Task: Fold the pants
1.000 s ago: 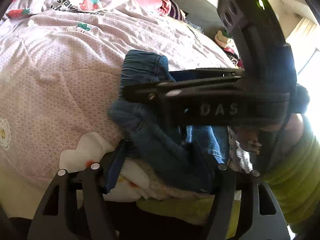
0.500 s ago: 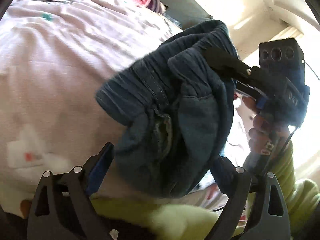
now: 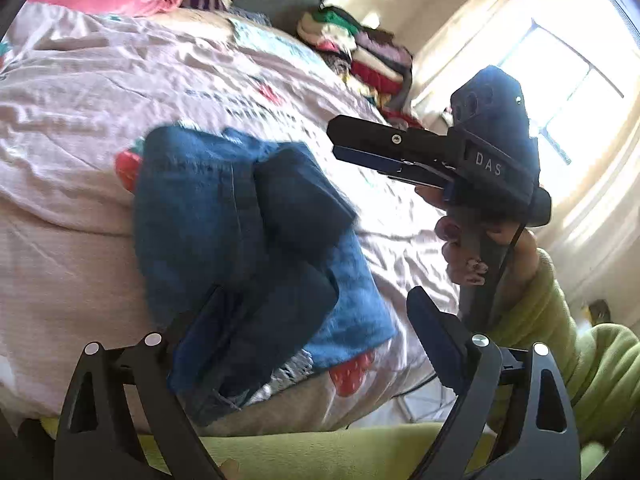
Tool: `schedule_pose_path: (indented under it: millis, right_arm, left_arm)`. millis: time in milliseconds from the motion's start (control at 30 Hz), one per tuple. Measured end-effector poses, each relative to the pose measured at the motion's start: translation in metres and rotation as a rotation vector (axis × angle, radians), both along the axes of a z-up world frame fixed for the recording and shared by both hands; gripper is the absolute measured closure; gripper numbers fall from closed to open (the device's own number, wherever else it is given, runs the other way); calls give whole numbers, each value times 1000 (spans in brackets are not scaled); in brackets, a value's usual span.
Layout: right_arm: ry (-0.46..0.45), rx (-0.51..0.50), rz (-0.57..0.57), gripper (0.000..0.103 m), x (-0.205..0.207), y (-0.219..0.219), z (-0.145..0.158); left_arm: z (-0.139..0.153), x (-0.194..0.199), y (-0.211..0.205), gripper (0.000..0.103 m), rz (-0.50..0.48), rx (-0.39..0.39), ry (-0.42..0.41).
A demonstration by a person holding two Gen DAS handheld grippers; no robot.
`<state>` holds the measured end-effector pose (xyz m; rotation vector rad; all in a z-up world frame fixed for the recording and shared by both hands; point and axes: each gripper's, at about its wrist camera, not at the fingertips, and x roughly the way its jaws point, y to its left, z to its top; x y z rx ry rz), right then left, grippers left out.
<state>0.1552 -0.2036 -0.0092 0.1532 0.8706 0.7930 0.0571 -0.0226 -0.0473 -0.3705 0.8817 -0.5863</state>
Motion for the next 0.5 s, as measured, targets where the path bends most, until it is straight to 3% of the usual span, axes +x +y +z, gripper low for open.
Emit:
schedule_pose_path:
  millis: [67, 200, 300, 400, 500]
  right_arm:
    - [3, -7, -29, 34, -7, -9, -5]
    - [-2, -26, -8, 22, -14, 0, -10]
    - [-32, -164, -35, 22, -10, 15, -19]
    - [-49, -287, -88, 32, -1, 11, -35]
    - [27, -209, -102, 32, 6, -3, -48]
  left_arm:
    - [-5, 0, -10, 7, -29, 12, 15]
    - [-8, 1, -26, 6, -44, 147, -13]
    - [-9, -3, -31, 6, -43, 180, -15]
    - [-9, -11, -26, 6, -48, 174, -17]
    - [-9, -11, -25, 6, -48, 164, -16]
